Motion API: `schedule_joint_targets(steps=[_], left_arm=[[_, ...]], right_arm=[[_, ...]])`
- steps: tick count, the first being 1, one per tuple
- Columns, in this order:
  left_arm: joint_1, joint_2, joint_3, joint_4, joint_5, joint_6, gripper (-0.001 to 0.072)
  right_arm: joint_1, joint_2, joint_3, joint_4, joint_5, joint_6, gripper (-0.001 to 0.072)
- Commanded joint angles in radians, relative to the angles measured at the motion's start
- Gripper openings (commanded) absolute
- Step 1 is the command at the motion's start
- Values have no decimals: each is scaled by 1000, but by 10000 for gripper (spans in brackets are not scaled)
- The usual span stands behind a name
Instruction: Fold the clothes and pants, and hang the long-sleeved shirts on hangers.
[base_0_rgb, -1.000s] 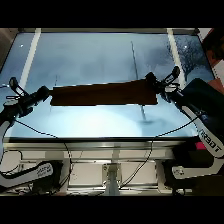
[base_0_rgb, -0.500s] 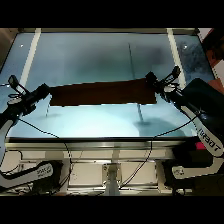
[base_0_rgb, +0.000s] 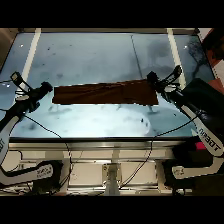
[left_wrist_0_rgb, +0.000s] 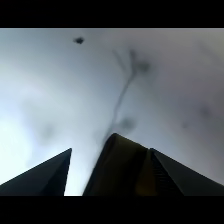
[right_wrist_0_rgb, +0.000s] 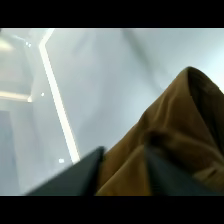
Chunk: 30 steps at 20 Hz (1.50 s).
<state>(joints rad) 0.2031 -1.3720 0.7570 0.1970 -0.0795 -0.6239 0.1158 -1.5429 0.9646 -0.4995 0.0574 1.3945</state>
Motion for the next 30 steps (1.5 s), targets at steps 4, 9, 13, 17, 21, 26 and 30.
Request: schedule_joint_targets(steps=[4, 9, 13, 17, 21, 26, 30], left_arm=[[-3, 11, 2, 4, 8, 4, 622], [13, 68, 2, 4, -51, 3, 622], [138, 57, 2, 16, -410, -72, 622], [251, 19, 43, 384, -601, -302, 621], [280, -104, 219, 609, -904, -447, 627], [271, -257, 415, 603, -976, -446, 715], [271, -320, 433, 603, -986, -426, 715]], right_arm=[[1, 6, 0, -52, 25, -1, 533], [-14, 55, 1, -212, 104, -2, 533], [-30, 118, 0, -364, 189, -2, 533], [-48, 174, 0, -425, 224, -2, 533], [-47, 184, 0, -429, 221, -2, 533], [-47, 184, 0, -429, 224, -2, 532], [-47, 184, 0, -429, 223, -1, 532]])
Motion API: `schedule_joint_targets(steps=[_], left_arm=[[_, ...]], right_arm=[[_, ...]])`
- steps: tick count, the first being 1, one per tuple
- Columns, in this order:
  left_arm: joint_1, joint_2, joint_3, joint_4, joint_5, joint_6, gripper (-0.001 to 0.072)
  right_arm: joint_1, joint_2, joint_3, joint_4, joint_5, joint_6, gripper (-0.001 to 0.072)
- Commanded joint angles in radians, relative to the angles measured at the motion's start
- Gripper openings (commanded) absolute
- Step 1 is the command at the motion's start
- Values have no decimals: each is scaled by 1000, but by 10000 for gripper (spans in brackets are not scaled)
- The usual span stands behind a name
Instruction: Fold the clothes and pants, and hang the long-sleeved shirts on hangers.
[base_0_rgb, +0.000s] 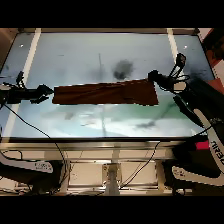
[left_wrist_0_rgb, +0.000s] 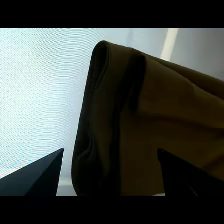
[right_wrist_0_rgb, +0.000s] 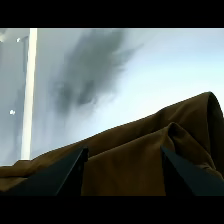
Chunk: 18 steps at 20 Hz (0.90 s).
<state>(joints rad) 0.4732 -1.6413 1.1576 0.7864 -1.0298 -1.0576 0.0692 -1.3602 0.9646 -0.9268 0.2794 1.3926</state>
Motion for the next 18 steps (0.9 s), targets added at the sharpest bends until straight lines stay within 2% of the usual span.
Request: schedule_joint_targets(steps=[1, 7, 11, 13, 14, 15, 17, 18], left_arm=[[-3, -62, 32, 13, -40, 24, 714], [-62, -103, 32, 10, -33, 92, 714], [-119, -109, 32, -80, -28, 174, 713], [-142, -110, 32, -100, -17, 202, 702], [-151, -110, 32, -100, -2, 202, 671], [-156, -110, 32, -103, 8, 202, 527], [-158, -110, 34, -121, 19, 203, 171], [-158, -109, 34, -137, 16, 217, 54]], right_arm=[[-1, 1, 0, -1, 1, 1, 532], [0, 1, 0, 6, 8, 1, 532], [0, 1, 0, 7, 43, 2, 532], [0, 1, 0, 10, 63, 2, 532], [0, 1, 0, 12, 72, 2, 532], [0, 1, 0, 14, 82, 2, 532], [8, 1, 1, 13, 104, 1, 526], [20, 1, 1, 13, 110, 1, 483]])
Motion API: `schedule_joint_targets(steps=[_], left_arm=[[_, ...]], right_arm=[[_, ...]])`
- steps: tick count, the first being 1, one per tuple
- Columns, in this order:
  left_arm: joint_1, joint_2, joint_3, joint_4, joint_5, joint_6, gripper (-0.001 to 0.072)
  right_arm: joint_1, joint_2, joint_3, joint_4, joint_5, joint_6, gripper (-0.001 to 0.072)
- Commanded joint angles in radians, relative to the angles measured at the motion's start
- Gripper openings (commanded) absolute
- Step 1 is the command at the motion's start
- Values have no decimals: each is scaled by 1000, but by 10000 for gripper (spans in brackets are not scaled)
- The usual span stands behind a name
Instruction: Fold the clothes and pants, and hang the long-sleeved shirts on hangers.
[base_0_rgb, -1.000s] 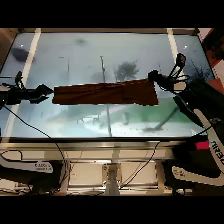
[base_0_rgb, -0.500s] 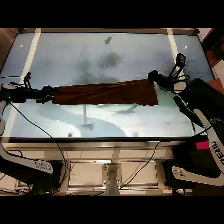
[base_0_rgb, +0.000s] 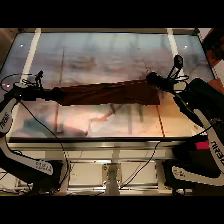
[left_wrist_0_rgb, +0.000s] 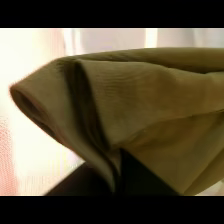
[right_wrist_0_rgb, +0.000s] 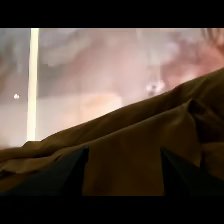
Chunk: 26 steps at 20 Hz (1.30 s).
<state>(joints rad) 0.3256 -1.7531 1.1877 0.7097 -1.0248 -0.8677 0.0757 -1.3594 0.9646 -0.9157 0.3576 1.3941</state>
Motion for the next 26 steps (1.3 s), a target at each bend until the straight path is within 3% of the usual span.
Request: schedule_joint_targets(steps=[1, 4, 5, 6, 7, 10, 14, 17, 22, 26], left_arm=[[-10, 8, 3, -78, 7, 46, 20], [-10, 49, 21, -90, -21, 46, 20], [-10, 71, 30, -91, -43, 45, 20], [-10, 102, 37, -91, -66, 45, 20], [-12, 140, 39, -93, -85, 33, 19], [-45, 257, 38, -98, -129, -46, 19], [-111, 396, 38, -170, -124, -159, 20], [-140, 465, 38, -277, -124, -159, 19], [-190, 471, 38, -374, -115, -204, 20], [-285, 459, 37, -373, -58, -203, 20]], right_arm=[[29, 0, 2, 3, 33, -1, 441], [94, 0, 28, 2, 32, -1, 438], [119, 0, 43, 2, 19, 0, 384], [145, 0, 58, 2, 1, 0, 254], [176, -2, 73, 2, -29, -1, 7], [272, -9, 100, 3, -136, 4, 11], [356, -136, 210, 3, -42, 138, 11], [407, -283, 332, 3, 29, 180, 11], [478, -532, 547, 11, 243, 349, 10], [540, -647, 692, 91, 279, 350, 11]])
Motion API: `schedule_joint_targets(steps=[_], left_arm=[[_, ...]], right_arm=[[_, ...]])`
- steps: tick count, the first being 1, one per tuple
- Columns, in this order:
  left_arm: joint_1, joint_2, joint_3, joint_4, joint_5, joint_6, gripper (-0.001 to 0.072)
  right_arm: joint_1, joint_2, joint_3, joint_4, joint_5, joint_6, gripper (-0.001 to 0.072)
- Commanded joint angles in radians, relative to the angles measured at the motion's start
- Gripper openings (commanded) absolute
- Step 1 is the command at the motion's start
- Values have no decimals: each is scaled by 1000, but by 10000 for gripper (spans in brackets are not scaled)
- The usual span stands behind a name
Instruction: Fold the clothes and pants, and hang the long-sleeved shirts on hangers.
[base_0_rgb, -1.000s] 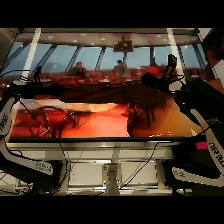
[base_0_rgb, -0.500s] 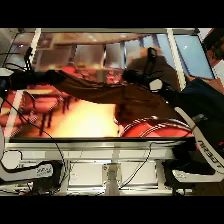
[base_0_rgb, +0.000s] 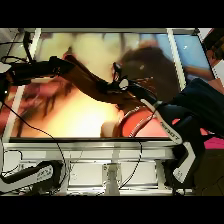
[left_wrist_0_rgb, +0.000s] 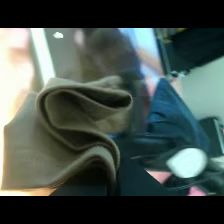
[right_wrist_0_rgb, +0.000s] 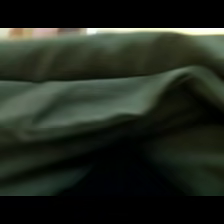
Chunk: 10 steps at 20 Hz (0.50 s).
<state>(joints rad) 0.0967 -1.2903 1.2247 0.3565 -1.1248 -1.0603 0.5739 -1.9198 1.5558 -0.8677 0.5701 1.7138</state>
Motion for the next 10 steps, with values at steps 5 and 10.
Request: schedule_joint_targets(steps=[5, 10], left_arm=[[-150, -67, -2, 2, 138, -11, 20], [-202, -152, -2, -11, 146, -39, 20]], right_arm=[[32, -90, 142, -20, 146, 29, 11], [-145, 11, 142, -196, 410, -45, 11]])
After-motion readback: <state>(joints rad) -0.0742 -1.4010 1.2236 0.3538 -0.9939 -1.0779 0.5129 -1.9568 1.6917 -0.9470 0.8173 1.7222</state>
